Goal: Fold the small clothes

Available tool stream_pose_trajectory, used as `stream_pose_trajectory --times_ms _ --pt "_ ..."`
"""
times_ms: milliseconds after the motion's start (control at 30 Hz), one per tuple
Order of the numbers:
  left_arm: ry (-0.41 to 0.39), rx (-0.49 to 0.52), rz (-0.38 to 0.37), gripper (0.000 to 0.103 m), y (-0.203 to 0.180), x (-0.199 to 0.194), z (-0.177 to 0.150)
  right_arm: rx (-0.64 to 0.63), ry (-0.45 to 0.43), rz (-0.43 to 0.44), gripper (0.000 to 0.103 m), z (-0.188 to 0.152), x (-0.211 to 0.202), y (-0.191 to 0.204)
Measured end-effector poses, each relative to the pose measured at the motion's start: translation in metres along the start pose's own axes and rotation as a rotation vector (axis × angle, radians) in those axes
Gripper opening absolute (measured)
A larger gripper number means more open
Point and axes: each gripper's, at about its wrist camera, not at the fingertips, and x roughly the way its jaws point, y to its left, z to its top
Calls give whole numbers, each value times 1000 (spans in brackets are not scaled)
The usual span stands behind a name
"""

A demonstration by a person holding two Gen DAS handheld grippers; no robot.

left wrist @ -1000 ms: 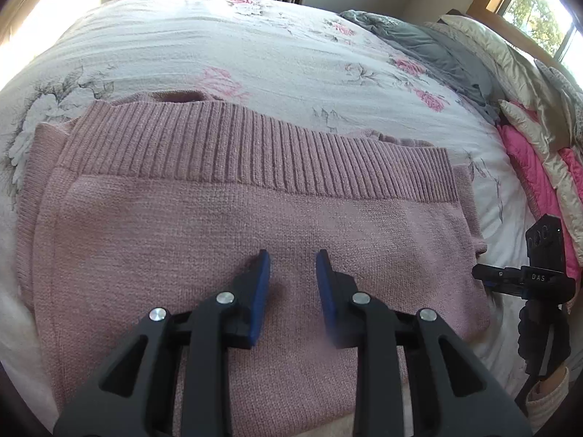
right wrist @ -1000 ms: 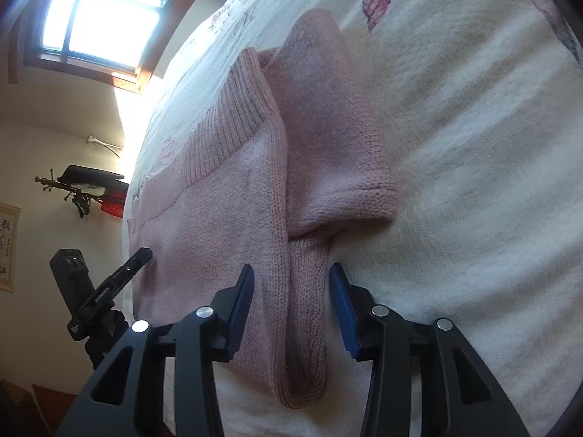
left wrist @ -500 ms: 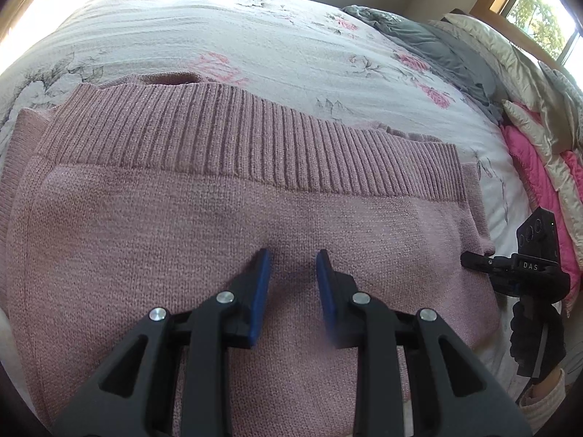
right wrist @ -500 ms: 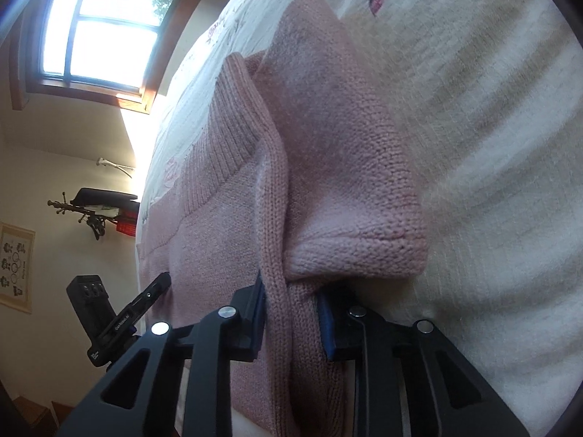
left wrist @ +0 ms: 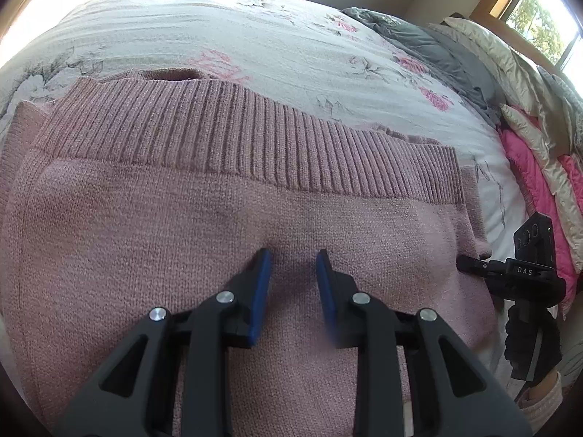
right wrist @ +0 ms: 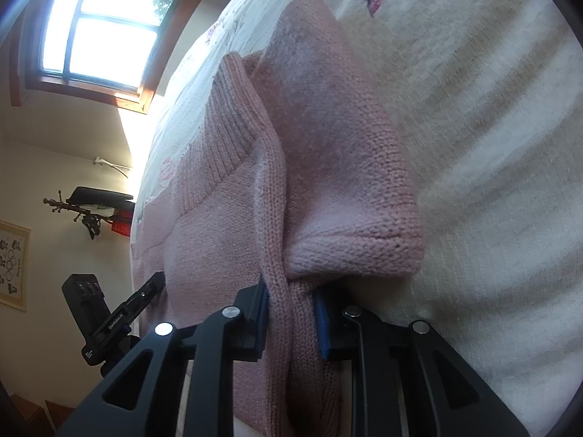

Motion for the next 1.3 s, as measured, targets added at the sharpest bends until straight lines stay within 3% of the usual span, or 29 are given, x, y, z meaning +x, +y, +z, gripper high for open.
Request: stream_pose_trajectory --times_ms 133,300,567,800,1033,1100,1167,1300 --pt "16 -40 -17 26 3 -16 -3 26 8 -47 21 2 -1 9" --pt "-44 -52 -55 29 17 -59 -13 -17 -4 -143 18 9 -5 51" --pt "-113 -114 -78 30 58 -105 -21 -343 -17 -267 17 10 16 205" --pt "-168 -198 -103 30 92 -129 -27 -641 94 -293 17 -39 89 305" --pt "-197 -286 -162 30 117 -139 -28 -746 186 -353 19 -83 149 313" --pt "-194 -293 -175 30 118 -138 -27 -729 207 -320 28 -85 154 306" --pt "-190 -295 -195 30 116 -135 -25 -701 241 -239 43 -85 154 301" --pt "-174 -308 -263 30 110 -129 -20 -661 247 -159 43 -83 137 298"
